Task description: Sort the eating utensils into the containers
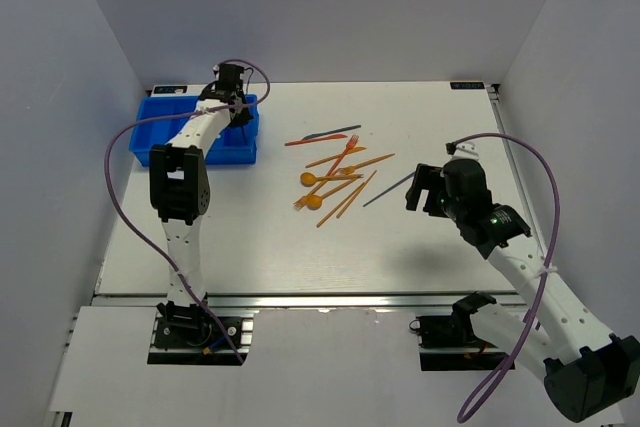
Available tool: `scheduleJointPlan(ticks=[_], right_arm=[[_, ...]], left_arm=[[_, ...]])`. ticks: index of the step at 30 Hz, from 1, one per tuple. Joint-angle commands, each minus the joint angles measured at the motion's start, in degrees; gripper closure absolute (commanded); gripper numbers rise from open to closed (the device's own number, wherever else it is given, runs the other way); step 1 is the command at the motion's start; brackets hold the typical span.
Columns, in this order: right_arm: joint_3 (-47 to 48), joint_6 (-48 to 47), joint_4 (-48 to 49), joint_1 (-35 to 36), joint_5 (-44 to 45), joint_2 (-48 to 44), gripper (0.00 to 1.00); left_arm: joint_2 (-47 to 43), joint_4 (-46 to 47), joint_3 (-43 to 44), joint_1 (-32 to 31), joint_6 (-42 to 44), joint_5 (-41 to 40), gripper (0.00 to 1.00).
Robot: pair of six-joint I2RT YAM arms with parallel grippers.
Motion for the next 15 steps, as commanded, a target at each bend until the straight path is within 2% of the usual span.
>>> scheduleJointPlan(ticks=[1,6,7,10,11,13,14,15], right_arm=[[-0.2,-1.0,2.7,-0.3,-0.6,0.3,0.11],[-0.6,-1.1,4.5,-0.3,-0.8,2.5,0.11],[-0.6,-1.0,4.7,-0.3,-0.9,3.1,0.11],[-0.4,-0.5,6.7,-0.3,-1.0,6.2,0.11],[-0.2,-0.1,7.1,-0.3,-1.0,7.4,0.11],[1.0,0.7,7.8,-0.3,0.0,10.8,0.11],[1.5,1.5,8.4,-0.3,1.1,12.1,0.11],[2.4,2.1,9.7,-0.4,2.0,14.6,0.11]], left_arm=[[-4.3,1.8,-4.0,0.3,-2.7,1.4,0.96],[-7.2,3.0,-6.8,0.3,-3.9,1.9,0.75],[-7.6,3.2,-7.0,0.3,-4.1,1.6,0.65],[-10.1,2.8,-6.0,0.3,-4.1,1.2,0.48],[-11.0,2.2,-5.3,0.3,-4.1,0.8,0.35],[-14.4,2.2,-4.9,0.3,-4.3,0.2,0.2],[-15.7,2.2,-5.0,0.3,-4.3,-0.2,0.08],[-18.5,2.2,-5.0,0.3,-4.3,-0.4,0.02]])
